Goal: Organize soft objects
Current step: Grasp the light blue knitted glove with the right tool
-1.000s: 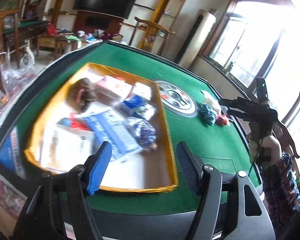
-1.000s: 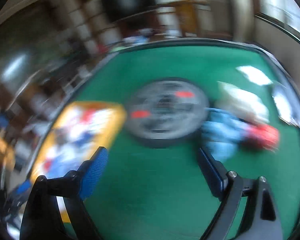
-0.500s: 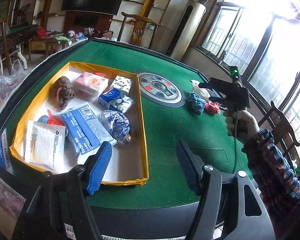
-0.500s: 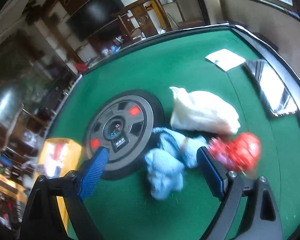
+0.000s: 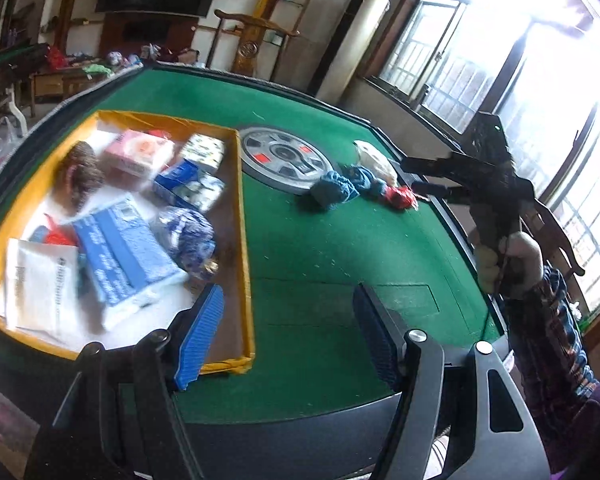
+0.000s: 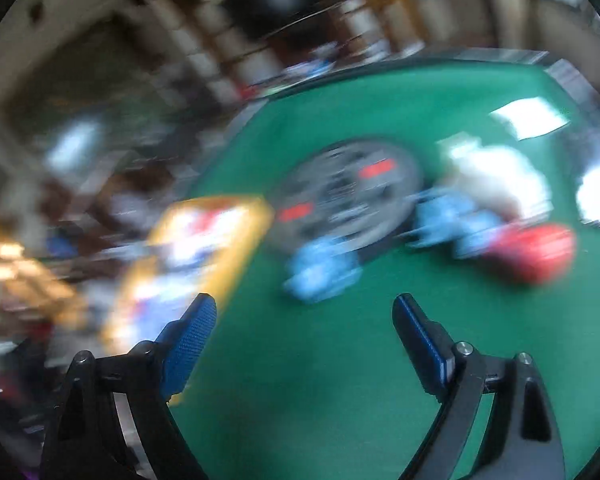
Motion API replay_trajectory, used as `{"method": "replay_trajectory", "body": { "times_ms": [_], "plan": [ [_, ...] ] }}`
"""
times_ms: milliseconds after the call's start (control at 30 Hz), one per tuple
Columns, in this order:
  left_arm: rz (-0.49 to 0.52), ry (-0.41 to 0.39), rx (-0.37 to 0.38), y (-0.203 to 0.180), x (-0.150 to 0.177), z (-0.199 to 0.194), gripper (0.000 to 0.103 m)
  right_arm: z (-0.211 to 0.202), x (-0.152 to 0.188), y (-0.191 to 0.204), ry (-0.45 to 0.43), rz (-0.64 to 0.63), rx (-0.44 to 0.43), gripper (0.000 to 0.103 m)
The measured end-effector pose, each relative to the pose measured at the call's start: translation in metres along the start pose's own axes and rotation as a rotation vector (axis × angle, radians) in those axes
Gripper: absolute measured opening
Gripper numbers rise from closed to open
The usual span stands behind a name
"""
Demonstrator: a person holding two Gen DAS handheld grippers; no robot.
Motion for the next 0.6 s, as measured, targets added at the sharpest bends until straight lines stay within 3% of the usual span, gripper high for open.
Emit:
{"method": "replay_trajectory", "body": {
  "times_ms": [100,367,500,600],
  "plan": [
    [0.01,0.022,0.017,-0.011,0.002,0.006,0.067,0.011,-0.016,-0.02,-0.029,0.014,0.151,0.087],
    [0.025,0.018,-0.04,-0.013,-0.002,-0.003,0.067,0.087,-0.043,-0.031,-0.003,-0.028,0.393,0.086],
    [0.02,0.018,-0.053,-0.007,-0.005,-0.005,0.067,0.114,-0.047,-0.05,0.027,-0.03,0.494,0.07],
    [0.021,0.019,-0.057,-0.006,-0.009,0.0,0.067,0.105,-0.045,-0.056,-0.012,-0.011,0.512,0.041]
  ]
}}
Point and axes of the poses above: each gripper's, at about its wrist camera, not at the fingertips, and z roughly the way its jaws point, y to its left, x to its underside, the point moved 5 cm from there along z, roughly the way its jaws point, and after that the axes turned 11 degrees about z, right-handed, at the moved point
